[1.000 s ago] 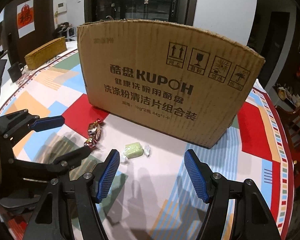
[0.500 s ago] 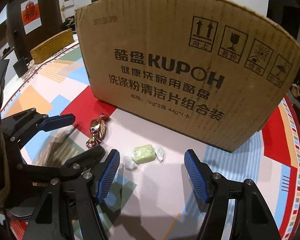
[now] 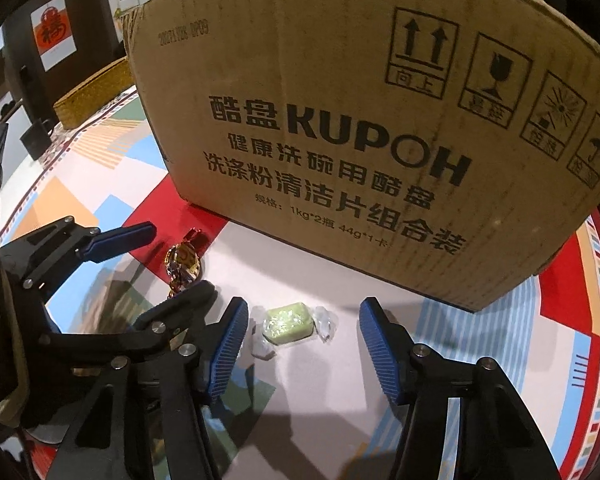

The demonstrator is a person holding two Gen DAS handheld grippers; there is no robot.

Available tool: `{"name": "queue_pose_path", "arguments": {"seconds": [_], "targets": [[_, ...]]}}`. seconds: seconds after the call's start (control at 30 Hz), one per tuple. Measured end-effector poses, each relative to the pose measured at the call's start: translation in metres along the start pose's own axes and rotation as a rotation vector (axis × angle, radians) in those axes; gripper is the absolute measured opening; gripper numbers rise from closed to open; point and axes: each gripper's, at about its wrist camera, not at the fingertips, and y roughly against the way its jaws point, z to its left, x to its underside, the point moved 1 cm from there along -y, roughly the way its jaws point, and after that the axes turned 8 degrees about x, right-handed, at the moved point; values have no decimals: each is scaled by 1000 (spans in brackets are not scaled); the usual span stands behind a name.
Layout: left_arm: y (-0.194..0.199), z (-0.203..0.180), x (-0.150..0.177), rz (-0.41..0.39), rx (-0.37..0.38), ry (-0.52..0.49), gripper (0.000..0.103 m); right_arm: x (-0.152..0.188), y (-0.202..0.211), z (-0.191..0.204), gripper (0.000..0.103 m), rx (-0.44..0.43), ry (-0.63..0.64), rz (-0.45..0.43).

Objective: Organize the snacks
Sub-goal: 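Grasp the red-gold candy with the left tool while the right tool grasps the pale green candy, then lift both held candies and carry them over the cardboard box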

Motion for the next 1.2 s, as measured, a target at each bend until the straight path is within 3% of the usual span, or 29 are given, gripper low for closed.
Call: {"name": "queue_pose_path", "arguments": {"seconds": [0.23, 0.47, 0.7, 1.2], "targets": [[1, 17, 3, 3, 61, 46, 51, -4, -3, 2, 50, 18, 1, 18], [-1, 22, 2, 4, 72, 67, 44, 1, -8, 10, 47, 15, 27, 24], [2, 16, 2, 0, 76, 78, 23, 1, -9, 20, 31, 2, 30, 14], [12, 14, 2, -1, 74, 74, 22, 11, 4, 16, 28, 10, -6, -25]]}}
